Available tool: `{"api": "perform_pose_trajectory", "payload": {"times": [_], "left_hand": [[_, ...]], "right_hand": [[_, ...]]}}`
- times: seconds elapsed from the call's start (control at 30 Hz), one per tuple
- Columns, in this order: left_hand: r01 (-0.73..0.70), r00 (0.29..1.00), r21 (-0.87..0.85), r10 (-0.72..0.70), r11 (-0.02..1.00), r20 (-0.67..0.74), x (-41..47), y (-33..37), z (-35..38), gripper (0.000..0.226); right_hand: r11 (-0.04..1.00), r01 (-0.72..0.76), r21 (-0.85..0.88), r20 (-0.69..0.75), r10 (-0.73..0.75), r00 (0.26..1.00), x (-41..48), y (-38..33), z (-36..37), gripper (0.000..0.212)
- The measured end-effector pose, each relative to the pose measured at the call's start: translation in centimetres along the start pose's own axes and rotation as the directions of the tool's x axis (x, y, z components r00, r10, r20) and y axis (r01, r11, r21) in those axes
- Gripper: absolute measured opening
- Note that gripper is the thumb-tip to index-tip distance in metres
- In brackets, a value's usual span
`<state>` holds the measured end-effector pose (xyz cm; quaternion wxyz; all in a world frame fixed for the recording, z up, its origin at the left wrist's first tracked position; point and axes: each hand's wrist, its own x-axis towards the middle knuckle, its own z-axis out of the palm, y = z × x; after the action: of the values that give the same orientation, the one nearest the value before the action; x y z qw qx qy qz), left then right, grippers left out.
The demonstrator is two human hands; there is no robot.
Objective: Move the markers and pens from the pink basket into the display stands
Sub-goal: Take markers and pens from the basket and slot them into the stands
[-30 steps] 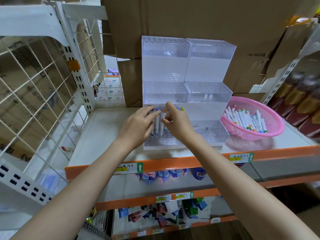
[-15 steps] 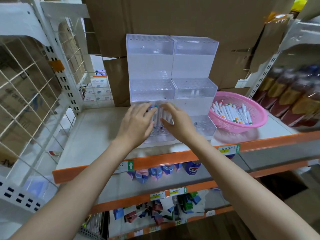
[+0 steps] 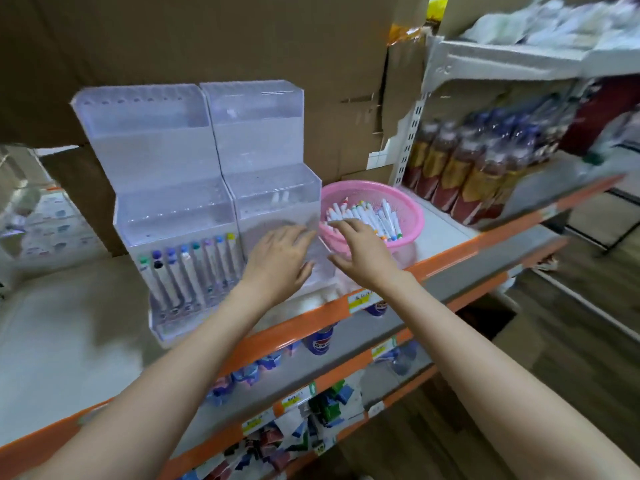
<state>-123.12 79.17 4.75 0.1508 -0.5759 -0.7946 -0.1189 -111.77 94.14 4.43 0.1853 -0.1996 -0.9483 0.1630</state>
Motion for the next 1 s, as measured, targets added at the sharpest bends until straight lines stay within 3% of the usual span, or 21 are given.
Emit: {"api": "perform_pose_trajectory", "payload": {"times": [0.4, 0.67, 0.8, 1.0], "left_hand": [[-0.008, 0.999, -0.100, 0.013, 0.995, 0.049, 10.5, 5.0, 4.3, 0.044], [0.213, 0.960, -0.126, -0.184, 0.969, 0.209, 14.1, 5.7, 7.0, 0.041], [0.360, 0.901, -0.096, -0.320, 0.928, 0.292, 15.0, 5.2, 7.3, 0.042], [0.485, 0.813, 0.037, -0.466, 0.874, 0.349, 16.2, 5.5, 7.7, 0.046]], "right_hand": [[0.995, -0.096, 0.006, 0.094, 0.096, 0.991, 4.9, 9.9, -3.3, 0.055], [0.998, -0.063, -0.032, 0.210, 0.068, 0.975, 8.3, 13.8, -2.3, 0.042], [0.998, -0.035, -0.058, 0.220, 0.047, 0.974, 9.9, 14.0, -1.6, 0.031], [0.993, -0.104, -0.050, 0.238, 0.113, 0.965, 10.9, 13.9, -1.1, 0.034]]}}
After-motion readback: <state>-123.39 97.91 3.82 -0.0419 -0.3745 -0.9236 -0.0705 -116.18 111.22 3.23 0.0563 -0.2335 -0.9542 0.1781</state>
